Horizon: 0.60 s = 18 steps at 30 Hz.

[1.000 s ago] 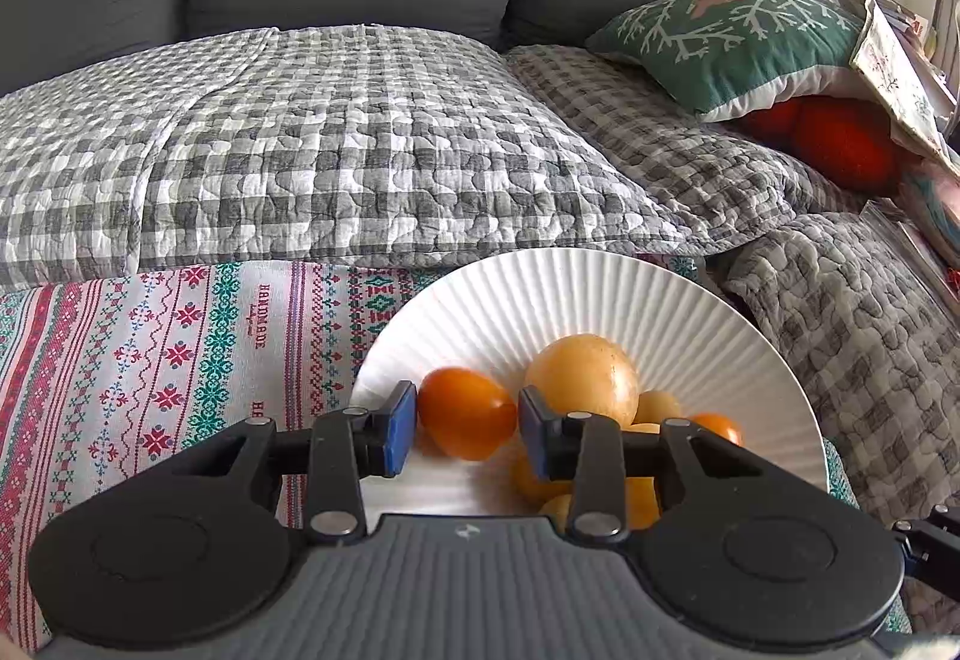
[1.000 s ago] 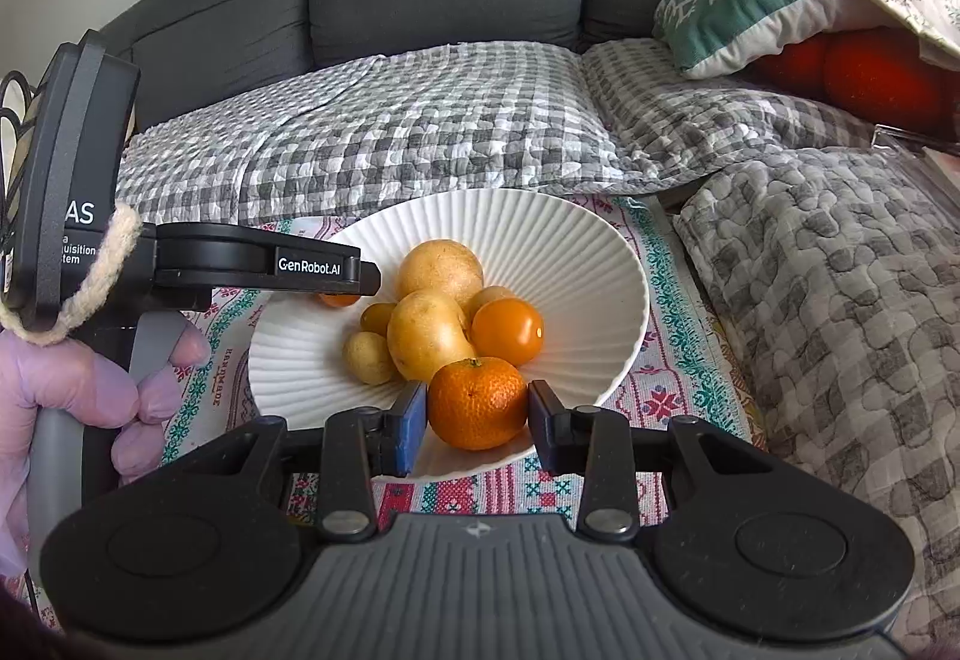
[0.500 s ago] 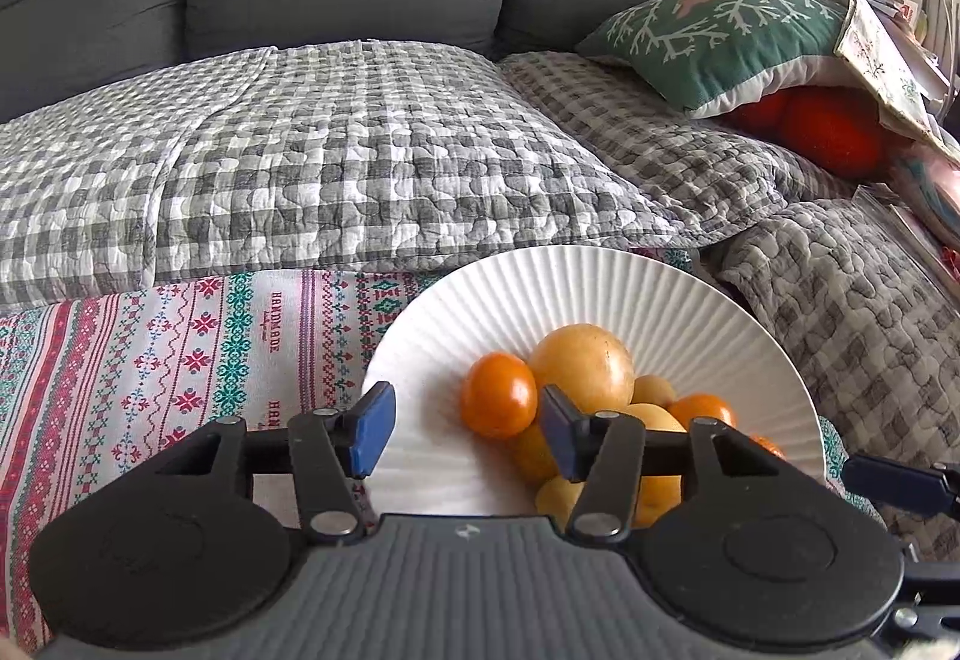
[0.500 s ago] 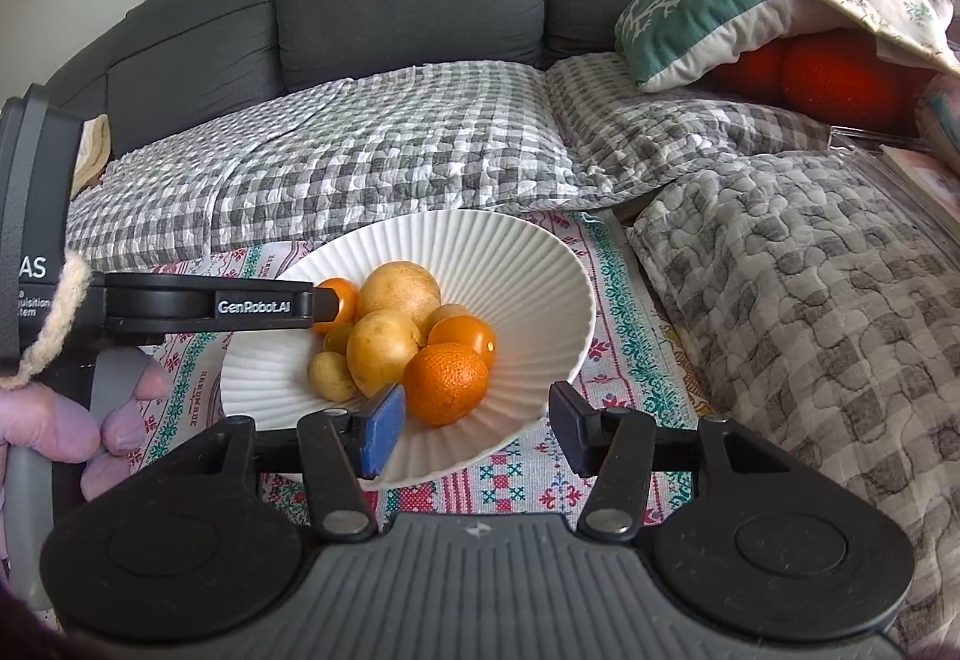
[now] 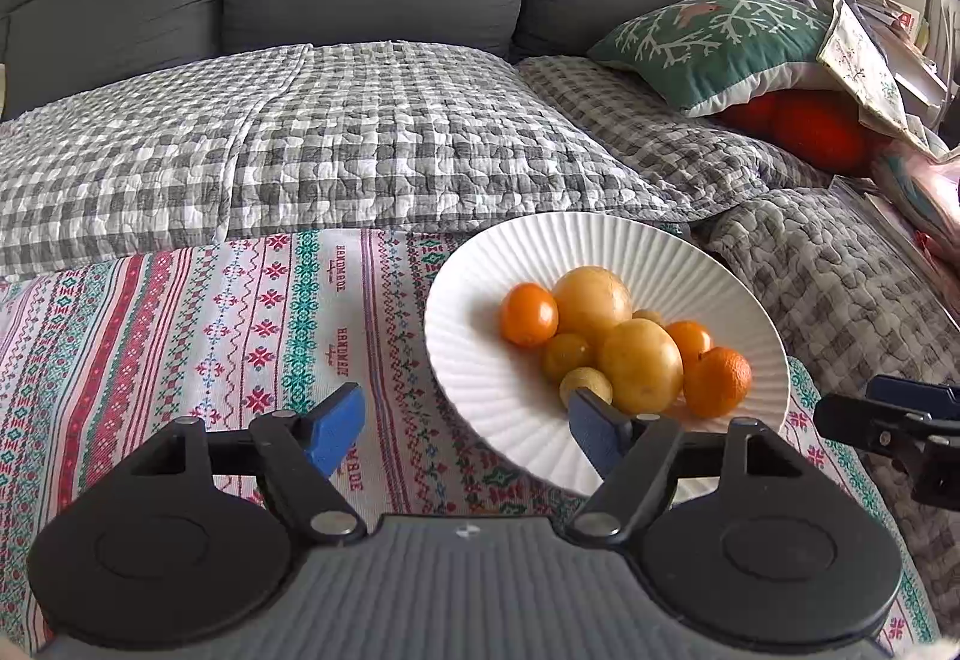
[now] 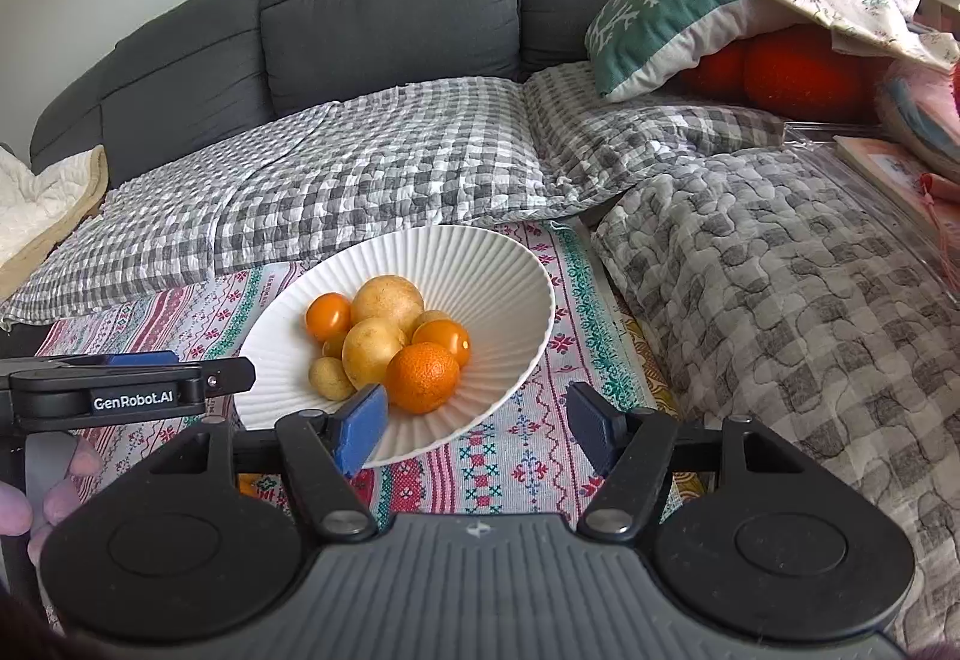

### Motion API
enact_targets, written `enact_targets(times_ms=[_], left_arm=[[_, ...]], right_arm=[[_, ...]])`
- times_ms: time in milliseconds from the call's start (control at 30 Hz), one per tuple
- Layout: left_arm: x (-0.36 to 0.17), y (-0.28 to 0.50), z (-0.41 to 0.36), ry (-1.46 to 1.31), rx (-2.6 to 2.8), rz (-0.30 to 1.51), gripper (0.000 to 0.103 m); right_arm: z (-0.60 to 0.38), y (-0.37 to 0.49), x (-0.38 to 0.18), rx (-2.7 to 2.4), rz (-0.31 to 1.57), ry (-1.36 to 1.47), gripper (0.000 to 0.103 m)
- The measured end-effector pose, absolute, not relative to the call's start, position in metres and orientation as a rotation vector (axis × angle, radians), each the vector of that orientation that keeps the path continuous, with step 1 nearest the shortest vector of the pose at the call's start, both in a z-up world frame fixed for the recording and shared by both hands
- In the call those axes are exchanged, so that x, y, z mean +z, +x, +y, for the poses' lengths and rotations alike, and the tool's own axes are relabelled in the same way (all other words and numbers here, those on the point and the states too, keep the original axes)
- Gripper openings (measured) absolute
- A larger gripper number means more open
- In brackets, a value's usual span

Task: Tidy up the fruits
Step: 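Withdraw both tools from the plate toward the remaining fruit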

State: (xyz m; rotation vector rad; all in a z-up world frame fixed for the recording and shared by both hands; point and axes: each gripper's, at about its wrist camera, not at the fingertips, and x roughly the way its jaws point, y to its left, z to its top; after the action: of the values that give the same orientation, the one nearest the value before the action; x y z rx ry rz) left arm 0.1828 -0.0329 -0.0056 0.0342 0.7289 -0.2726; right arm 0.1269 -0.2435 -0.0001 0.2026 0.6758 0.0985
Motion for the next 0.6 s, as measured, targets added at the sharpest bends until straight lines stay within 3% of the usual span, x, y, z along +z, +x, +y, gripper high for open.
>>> enact_targets(times_ms=[333,600], left_arm=[[0.002,0.140,-0.019,0.085,-0.253,0.744,0.087],[-0.006,0.118,-0.004,0.068,-0.210,0.797,0.093]], right_arm=[[-0.238,0.102,0.004,0.127,0.696,0.139,0.077],[-0.233,0.085,0.005,0.165,0.700,0.101,0.097]])
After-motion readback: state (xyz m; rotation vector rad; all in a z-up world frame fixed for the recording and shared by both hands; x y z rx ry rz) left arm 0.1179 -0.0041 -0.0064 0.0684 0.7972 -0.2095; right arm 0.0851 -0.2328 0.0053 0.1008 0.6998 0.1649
